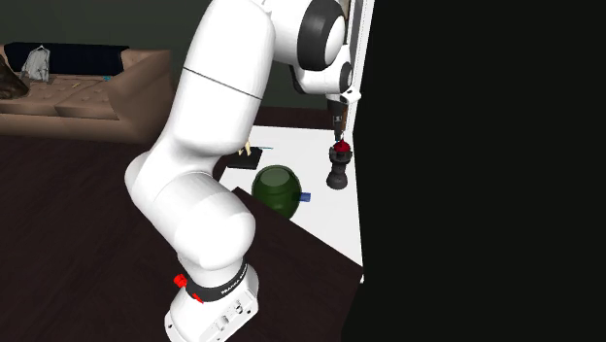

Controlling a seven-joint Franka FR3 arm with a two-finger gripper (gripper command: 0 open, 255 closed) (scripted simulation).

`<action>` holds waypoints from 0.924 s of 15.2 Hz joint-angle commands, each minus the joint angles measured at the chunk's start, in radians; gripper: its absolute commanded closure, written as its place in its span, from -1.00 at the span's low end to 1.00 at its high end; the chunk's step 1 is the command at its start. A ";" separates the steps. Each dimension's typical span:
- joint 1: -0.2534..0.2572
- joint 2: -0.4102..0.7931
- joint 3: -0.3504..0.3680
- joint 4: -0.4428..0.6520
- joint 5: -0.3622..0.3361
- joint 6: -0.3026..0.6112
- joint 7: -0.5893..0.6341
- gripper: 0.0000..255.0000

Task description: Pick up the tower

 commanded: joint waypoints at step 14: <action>-0.001 -0.005 0.002 0.005 0.003 -0.009 -0.002 1.00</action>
